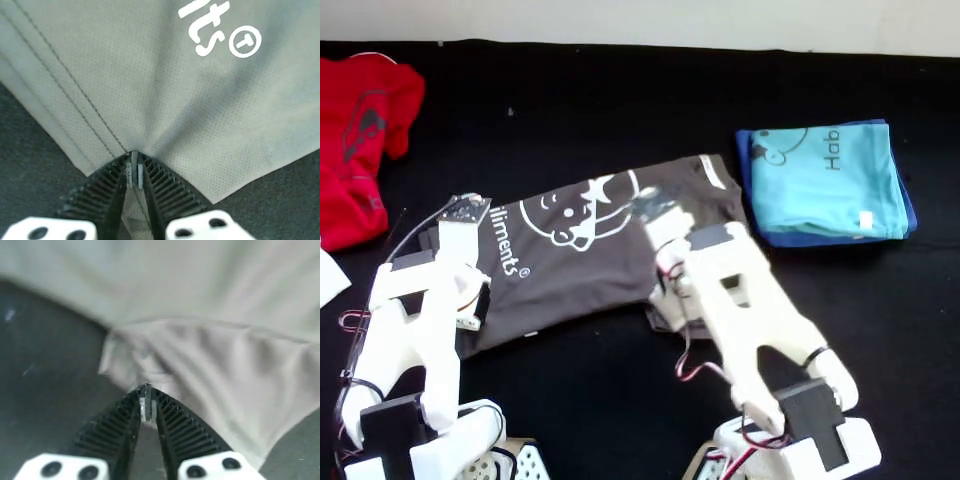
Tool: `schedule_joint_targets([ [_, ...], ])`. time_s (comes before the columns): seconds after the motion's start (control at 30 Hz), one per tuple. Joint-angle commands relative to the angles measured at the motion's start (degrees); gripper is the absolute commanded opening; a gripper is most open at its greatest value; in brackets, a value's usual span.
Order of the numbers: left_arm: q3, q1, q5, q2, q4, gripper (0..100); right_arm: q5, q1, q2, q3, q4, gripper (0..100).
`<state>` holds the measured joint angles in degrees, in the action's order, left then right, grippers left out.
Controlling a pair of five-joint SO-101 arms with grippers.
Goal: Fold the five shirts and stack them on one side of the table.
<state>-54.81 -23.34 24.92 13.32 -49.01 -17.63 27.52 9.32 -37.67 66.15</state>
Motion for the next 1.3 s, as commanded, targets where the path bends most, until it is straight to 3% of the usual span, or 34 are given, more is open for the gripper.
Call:
schedule_joint_targets([
  [0.0, -0.3, -0.6, -0.4, -0.5, 1.6, 1, -0.2, 6.6, -0.2, -0.7, 1.5, 0.8],
  [0.2, -0.3, -0.9, -4.7, -0.5, 1.6, 1, -0.3, 10.6, 0.0, 1.3, 2.3, 0.8],
  [0.47, -0.2, -1.0, -5.1, -0.5, 1.6, 1, -0.2, 8.2, 0.0, 12.6, 14.0, 0.8],
  [0.6, -0.2, -1.0, -5.1, -0.5, 1.6, 1, -0.4, 5.2, -0.4, 14.7, 15.0, 0.8],
  [0.93, -0.2, -1.0, -5.1, -0.5, 1.6, 1, -0.4, -1.5, -0.7, 8.8, 5.8, 0.8],
  [1.27, -0.2, -1.0, -5.2, -0.5, 1.6, 1, -0.5, 3.9, -0.7, -2.9, -7.6, 0.8],
])
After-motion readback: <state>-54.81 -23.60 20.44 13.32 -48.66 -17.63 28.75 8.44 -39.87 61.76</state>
